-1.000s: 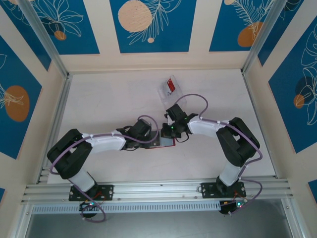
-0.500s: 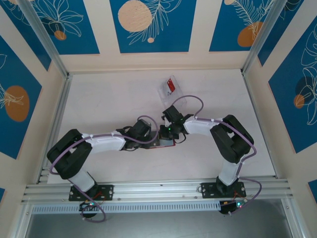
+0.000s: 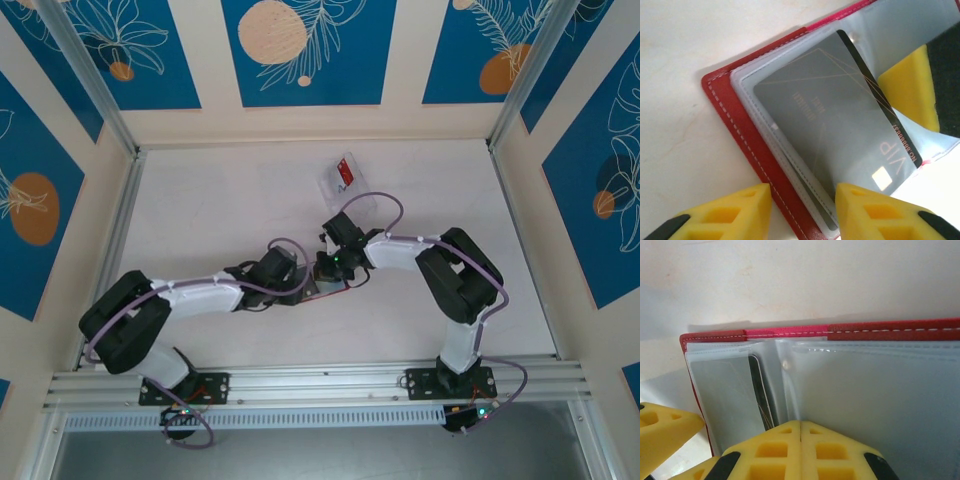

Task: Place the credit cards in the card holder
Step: Insert the credit card into the card slot.

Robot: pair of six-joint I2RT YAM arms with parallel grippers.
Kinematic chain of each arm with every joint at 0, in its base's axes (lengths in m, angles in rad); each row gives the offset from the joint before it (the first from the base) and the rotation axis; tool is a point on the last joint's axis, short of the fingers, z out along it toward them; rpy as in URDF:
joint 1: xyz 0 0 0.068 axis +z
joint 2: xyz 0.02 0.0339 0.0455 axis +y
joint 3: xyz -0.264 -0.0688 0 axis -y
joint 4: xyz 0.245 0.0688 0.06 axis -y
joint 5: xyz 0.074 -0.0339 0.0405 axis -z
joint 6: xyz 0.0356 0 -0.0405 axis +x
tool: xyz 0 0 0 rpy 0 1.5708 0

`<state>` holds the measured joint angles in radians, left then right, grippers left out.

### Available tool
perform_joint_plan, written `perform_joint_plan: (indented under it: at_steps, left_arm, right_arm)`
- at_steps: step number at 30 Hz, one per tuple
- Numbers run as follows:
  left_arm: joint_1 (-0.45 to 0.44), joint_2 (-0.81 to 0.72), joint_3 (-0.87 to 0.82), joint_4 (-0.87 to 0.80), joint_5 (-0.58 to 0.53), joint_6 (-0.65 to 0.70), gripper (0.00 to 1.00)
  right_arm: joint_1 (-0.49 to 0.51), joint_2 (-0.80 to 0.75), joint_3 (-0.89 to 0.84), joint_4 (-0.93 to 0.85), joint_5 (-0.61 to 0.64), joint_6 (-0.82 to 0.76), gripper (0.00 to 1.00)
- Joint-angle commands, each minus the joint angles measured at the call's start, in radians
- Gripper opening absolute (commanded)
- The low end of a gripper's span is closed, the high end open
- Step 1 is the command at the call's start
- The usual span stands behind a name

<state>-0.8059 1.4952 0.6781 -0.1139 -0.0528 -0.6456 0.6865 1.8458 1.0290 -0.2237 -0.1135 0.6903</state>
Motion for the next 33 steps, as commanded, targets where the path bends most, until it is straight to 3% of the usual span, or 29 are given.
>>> perform_joint_plan:
  at_steps: [1, 7, 15, 28, 33]
  left_arm:
    - [0.024, -0.05, -0.015, -0.014, 0.024, -0.06, 0.34]
    - [0.066, -0.078, -0.011, 0.008, 0.083, -0.085, 0.28]
    - [0.109, -0.003, -0.037, 0.113, 0.169, -0.116, 0.1]
    - [0.113, 0.082, -0.068, 0.193, 0.194, -0.118, 0.19]
    - [0.113, 0.071, -0.067, 0.185, 0.195, -0.114, 0.21]
  right_arm:
    - [0.008, 0.032, 0.015, -0.019, -0.028, 0.02, 0.0]
    - [0.008, 0.044, 0.025, -0.029, -0.035, 0.02, 0.0]
    - [0.008, 0.045, 0.033, -0.039, -0.041, 0.015, 0.0]
    - [0.017, 0.044, 0.022, 0.004, -0.084, 0.043, 0.03]
    - [0.043, 0.052, 0.015, 0.021, -0.077, 0.061, 0.19]
